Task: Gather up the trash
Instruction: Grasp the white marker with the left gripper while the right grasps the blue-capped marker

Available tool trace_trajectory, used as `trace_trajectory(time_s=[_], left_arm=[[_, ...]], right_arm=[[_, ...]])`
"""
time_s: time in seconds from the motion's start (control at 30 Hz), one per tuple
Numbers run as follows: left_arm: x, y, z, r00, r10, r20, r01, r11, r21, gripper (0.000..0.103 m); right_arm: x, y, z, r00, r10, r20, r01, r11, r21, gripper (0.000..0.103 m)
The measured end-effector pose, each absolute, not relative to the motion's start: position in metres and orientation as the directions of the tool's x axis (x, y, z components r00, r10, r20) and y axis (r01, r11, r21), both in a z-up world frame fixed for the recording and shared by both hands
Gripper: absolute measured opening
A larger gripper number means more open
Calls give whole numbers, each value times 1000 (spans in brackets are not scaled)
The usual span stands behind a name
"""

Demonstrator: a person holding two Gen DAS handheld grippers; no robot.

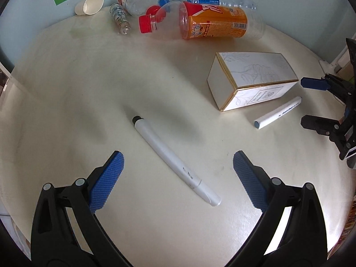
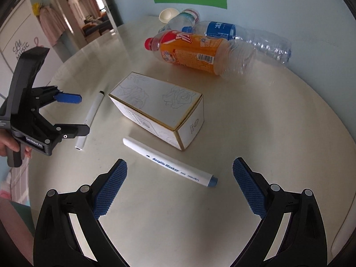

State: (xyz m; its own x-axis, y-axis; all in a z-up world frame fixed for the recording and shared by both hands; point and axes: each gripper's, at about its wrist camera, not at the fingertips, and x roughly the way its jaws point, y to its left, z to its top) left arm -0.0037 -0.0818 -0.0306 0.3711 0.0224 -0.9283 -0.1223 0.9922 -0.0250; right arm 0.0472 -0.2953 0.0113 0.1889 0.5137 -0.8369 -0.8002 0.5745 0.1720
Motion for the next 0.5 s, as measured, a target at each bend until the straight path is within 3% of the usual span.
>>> trace_trajectory(time_s=[0.2, 0.3, 0.37, 0.4, 0.43, 0.5], left_arm=[[-8, -78, -45, 354, 53, -934, -174, 985, -10, 96], [-18, -80, -42, 368, 46, -929, -145, 989, -9, 90], [-25, -86, -37, 377, 31, -926, -103, 995, -8, 73], [-27, -87, -36, 376, 27, -926, -88, 996, -7, 70], [-31, -88, -34, 377, 21, -926, -75, 997, -8, 63], [-37, -90, -32, 383, 13, -924, -54, 999, -8, 48]], right_arm=[[42, -281, -7, 193, 490, -850, -843, 526, 112, 95], [25, -282, -10, 223, 473, -852, -861, 506, 56, 95], [13, -281, -12, 237, 454, -859, -871, 492, 20, 94], [7, -282, -12, 242, 451, -859, -875, 484, 9, 91], [2, -283, -11, 241, 461, -854, -875, 484, 15, 78], [-5, -284, -7, 248, 469, -848, -870, 493, 18, 65]])
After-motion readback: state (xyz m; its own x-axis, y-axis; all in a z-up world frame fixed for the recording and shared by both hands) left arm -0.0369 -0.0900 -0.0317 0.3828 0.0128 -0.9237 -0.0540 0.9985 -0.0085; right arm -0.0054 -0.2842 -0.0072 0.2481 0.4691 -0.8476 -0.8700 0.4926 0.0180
